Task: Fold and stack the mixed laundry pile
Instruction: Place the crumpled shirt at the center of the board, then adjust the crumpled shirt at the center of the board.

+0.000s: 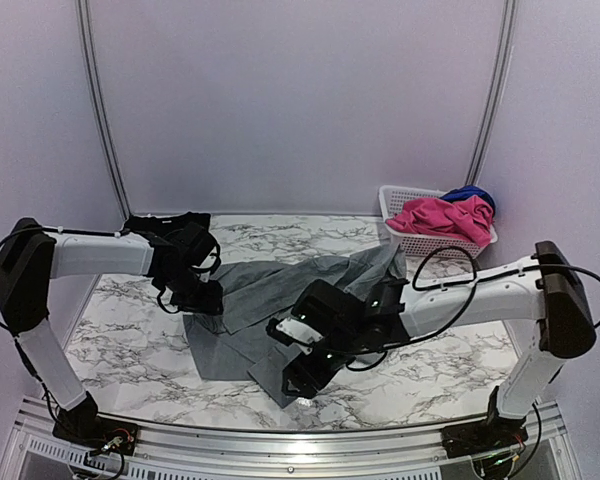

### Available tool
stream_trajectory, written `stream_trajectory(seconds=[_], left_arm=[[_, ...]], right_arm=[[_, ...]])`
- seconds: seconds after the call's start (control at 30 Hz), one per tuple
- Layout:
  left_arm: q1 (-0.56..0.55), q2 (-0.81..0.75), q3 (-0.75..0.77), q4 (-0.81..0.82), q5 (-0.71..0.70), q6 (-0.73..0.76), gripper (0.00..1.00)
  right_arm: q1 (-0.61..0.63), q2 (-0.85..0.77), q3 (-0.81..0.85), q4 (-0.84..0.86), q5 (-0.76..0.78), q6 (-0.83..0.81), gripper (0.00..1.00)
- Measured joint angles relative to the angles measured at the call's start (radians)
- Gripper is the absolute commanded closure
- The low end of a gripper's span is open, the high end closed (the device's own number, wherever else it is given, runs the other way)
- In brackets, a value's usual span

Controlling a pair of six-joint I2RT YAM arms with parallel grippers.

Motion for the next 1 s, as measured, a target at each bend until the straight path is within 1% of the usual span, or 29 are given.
stream_trajectory(seconds=[0.13, 0.17, 0.23, 0.3, 0.37, 0.4, 0.47, 0.6, 0.73, 0.8, 0.87, 1.0], left_arm=[[0.017, -0.025, -0.013, 0.003, 0.013, -0.014, 0.35], [0.018, -0.026, -0.019, 0.005, 0.016, -0.015, 0.34], [0.017, -0.029, -0.033, 0.005, 0.02, -0.012, 0.32], [0.016, -0.038, -0.058, 0.006, 0.02, -0.01, 0.31], [0.016, -0.053, -0.085, 0.005, 0.02, -0.009, 0.31], [0.016, -0.063, -0.1, 0.005, 0.02, -0.008, 0.31], [0.014, -0.089, -0.132, 0.005, 0.019, -0.006, 0.33], [0.0, -0.151, -0.213, 0.011, 0.011, -0.001, 0.38], [-0.04, -0.207, -0.306, 0.011, -0.008, 0.012, 0.46], [-0.071, -0.211, -0.325, 0.011, -0.031, 0.016, 0.55], [-0.103, -0.207, -0.324, 0.011, -0.048, 0.008, 0.66], [-0.175, -0.202, -0.321, 0.012, -0.042, -0.047, 0.86]], right_arm=[[0.056, 0.117, 0.072, 0.015, 0.037, -0.025, 0.22], [0.065, 0.145, 0.086, 0.016, 0.047, -0.029, 0.24], [0.081, 0.204, 0.118, 0.014, 0.076, -0.04, 0.33], [0.096, 0.262, 0.148, 0.004, 0.12, -0.051, 0.49], [0.105, 0.278, 0.177, -0.004, 0.151, -0.052, 0.69], [0.107, 0.283, 0.186, -0.01, 0.167, -0.051, 0.83], [0.109, 0.292, 0.194, -0.032, 0.201, -0.046, 0.99], [0.108, 0.284, 0.227, -0.119, 0.258, -0.032, 1.0], [0.104, 0.196, 0.277, -0.201, 0.294, -0.026, 1.0], [0.09, 0.115, 0.311, -0.231, 0.301, -0.022, 1.0], [0.055, 0.029, 0.36, -0.254, 0.307, -0.021, 1.0], [-0.097, -0.101, 0.469, -0.268, 0.356, -0.029, 1.0]])
